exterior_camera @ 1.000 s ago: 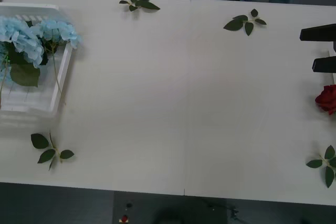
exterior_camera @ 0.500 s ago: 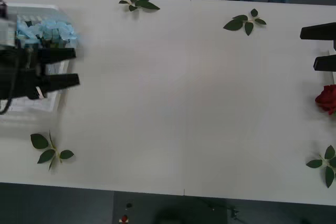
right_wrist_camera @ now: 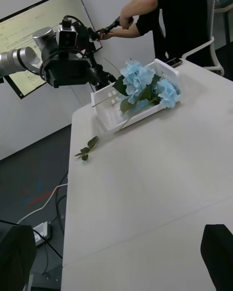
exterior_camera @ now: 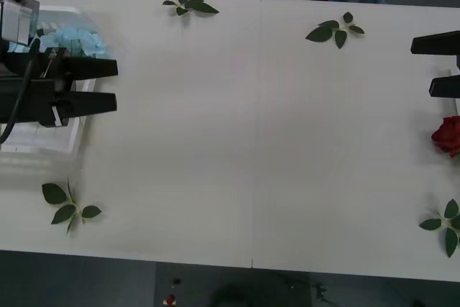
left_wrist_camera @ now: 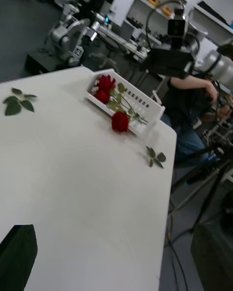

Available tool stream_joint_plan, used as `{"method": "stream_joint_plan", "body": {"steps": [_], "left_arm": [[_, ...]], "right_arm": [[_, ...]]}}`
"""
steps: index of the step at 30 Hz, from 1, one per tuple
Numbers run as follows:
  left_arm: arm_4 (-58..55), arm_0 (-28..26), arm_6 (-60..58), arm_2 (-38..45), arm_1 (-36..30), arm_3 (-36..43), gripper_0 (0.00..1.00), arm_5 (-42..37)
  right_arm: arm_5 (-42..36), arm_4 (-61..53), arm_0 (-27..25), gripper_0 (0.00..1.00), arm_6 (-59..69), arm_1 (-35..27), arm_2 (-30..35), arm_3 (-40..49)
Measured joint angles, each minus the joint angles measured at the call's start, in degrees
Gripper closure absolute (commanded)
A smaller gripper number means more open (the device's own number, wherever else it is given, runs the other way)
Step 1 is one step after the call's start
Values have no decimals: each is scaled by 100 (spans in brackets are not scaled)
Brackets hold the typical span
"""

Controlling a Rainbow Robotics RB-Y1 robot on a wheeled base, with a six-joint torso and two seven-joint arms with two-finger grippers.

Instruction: Put the red flowers into the right box and the blue flowers into the left box

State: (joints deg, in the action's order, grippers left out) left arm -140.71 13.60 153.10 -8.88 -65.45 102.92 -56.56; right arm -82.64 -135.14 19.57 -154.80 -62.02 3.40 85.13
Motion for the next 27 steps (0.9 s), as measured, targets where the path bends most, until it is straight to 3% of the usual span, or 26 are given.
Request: {"method": "stream_joint_plan", "body": {"steps": [5,27], "left_arm": [[-29,0,0,28,0,0,7,315],[161,0,0,28,1,0,5,315]], "right_arm": [[0,0,0,0,0,0,0,0],[0,0,0,0,0,0,0,0]]}}
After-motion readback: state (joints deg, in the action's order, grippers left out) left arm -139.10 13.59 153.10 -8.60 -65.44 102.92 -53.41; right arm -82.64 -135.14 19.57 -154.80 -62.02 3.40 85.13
